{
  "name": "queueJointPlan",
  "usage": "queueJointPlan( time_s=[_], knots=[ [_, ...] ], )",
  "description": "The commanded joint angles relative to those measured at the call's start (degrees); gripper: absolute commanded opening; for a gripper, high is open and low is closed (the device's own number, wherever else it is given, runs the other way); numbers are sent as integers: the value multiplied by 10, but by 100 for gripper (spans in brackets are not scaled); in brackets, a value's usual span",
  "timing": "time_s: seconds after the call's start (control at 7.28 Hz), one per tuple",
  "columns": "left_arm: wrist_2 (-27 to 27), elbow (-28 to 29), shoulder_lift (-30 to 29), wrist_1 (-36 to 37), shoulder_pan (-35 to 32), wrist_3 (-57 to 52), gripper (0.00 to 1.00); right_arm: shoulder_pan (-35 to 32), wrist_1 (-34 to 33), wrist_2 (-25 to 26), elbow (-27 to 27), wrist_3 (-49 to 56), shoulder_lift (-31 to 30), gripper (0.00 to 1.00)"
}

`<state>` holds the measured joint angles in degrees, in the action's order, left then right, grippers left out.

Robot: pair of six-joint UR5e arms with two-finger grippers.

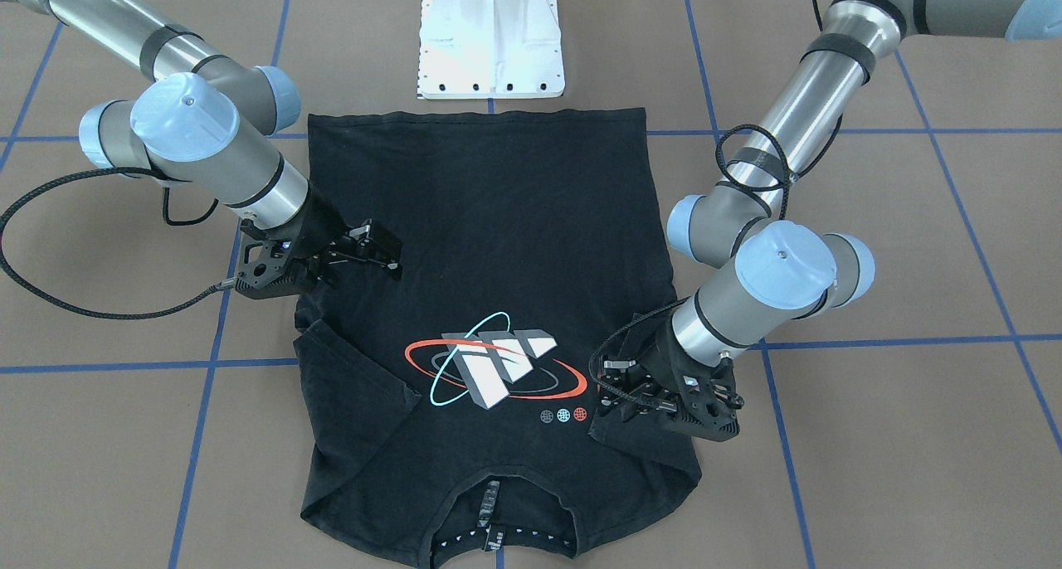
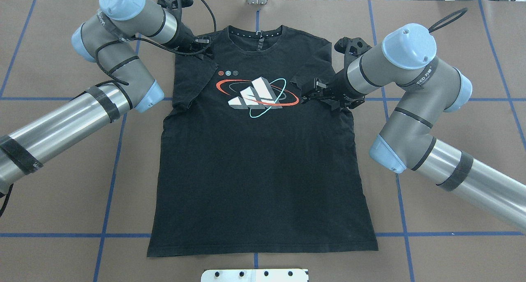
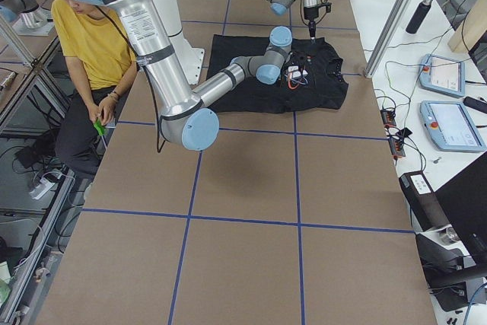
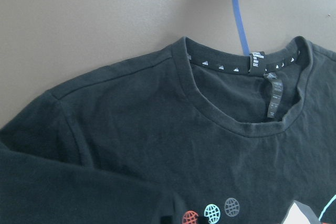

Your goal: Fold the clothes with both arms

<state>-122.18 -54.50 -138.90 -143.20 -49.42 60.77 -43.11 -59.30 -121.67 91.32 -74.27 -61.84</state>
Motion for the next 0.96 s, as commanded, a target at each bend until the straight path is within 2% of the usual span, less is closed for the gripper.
queueJointPlan(
  time_s=[0.0, 0.14, 0.27, 0.41, 0.69, 0.82],
  knots=[
    [-4, -52, 7, 0, 2, 48, 99, 16, 0, 34, 36, -75, -30, 100],
    [-6, -91, 31, 2, 2, 66, 99, 68, -1, 114, 86, -132, -81, 100],
    [-25, -132, 63, 1, 4, 92, 99, 142, -5, 230, 148, -195, -147, 100],
    [-46, -160, 89, 0, 4, 100, 99, 195, -6, 289, 193, -251, -209, 100],
    [-44, -168, 101, 0, 4, 101, 99, 264, -6, 299, 255, -307, -315, 100],
    [-43, -168, 101, 0, 4, 102, 99, 315, -6, 337, 257, -361, -322, 100]
  ],
)
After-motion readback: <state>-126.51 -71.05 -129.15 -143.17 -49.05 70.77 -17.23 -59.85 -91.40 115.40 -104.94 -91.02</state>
